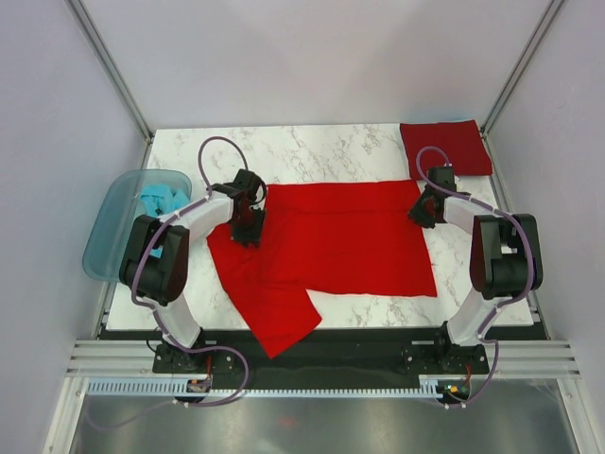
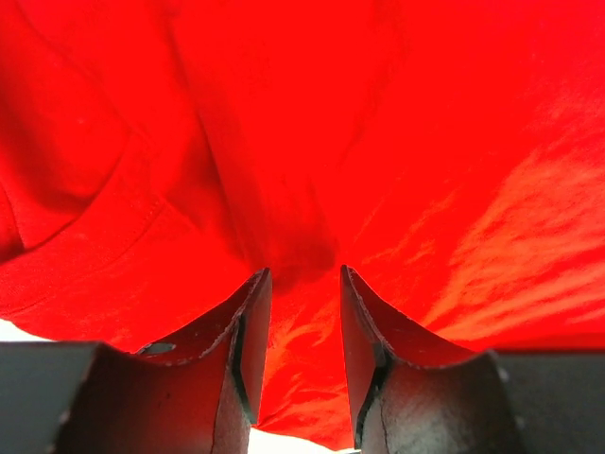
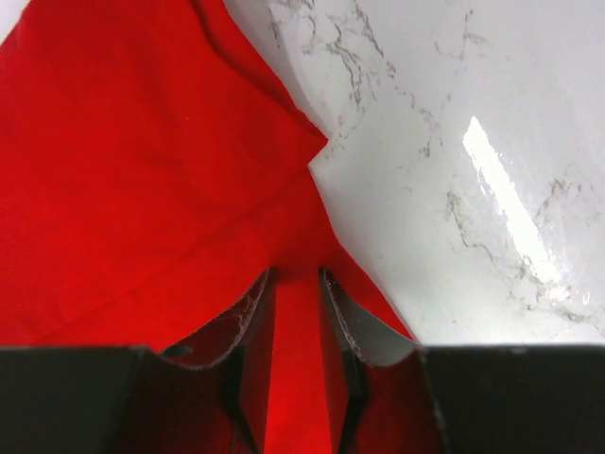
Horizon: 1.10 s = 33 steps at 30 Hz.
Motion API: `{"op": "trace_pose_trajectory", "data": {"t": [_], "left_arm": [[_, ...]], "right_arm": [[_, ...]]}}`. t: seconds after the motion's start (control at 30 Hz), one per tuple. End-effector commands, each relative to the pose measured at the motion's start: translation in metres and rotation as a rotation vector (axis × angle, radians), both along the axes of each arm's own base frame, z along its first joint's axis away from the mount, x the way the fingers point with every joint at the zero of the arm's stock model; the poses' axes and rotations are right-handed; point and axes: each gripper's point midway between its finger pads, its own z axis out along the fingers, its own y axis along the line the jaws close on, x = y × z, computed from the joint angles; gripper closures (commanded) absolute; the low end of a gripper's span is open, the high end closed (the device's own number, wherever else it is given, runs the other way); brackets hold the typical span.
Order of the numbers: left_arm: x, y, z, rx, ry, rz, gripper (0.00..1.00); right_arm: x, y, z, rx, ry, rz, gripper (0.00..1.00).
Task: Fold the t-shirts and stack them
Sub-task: Fold the tshirt
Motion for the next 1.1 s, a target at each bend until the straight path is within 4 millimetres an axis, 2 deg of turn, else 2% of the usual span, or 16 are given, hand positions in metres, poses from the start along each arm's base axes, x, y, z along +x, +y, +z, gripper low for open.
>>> {"op": "trace_pose_trajectory", "data": {"t": [0.0,0.13,0.17,0.27,0.5,0.7,0.9,1.07], "left_arm": [[0.003,0.001,-0.004,0.005,-0.013,-0.061,0.57],[0.004,0.006,-0.012,0.040,0.000,-0.069,0.72],[0.005,0.005,-0.012,0.038,-0.001,-0.068,0.81],[0.013,0.009,-0.005,0.066,-0.035,-0.059,0.98],[0.021,0.019,0.026,0.109,-0.110,-0.037,0.98],[0.019,0.033,0.037,0.173,-0.133,-0.023,0.98],[0.023,0.034,0.050,0.179,-0.162,-0.006,0.98],[0.025,0.047,0.061,0.239,-0.192,0.016,0.98]], "right_arm": [[-0.002,-0.009,-0.015,-0.045,0.030,-0.019,0.68],[-0.005,-0.013,-0.020,-0.066,0.043,-0.024,0.70],[-0.006,-0.013,-0.021,-0.069,0.046,-0.023,0.70],[-0.007,-0.014,-0.022,-0.073,0.049,-0.025,0.71],[-0.007,-0.015,-0.021,-0.080,0.048,-0.025,0.71],[-0.006,-0.016,-0.022,-0.084,0.051,-0.028,0.71],[-0.005,-0.018,-0.020,-0.090,0.051,-0.031,0.71],[-0.005,-0.021,-0.019,-0.108,0.055,-0.038,0.71]]}}
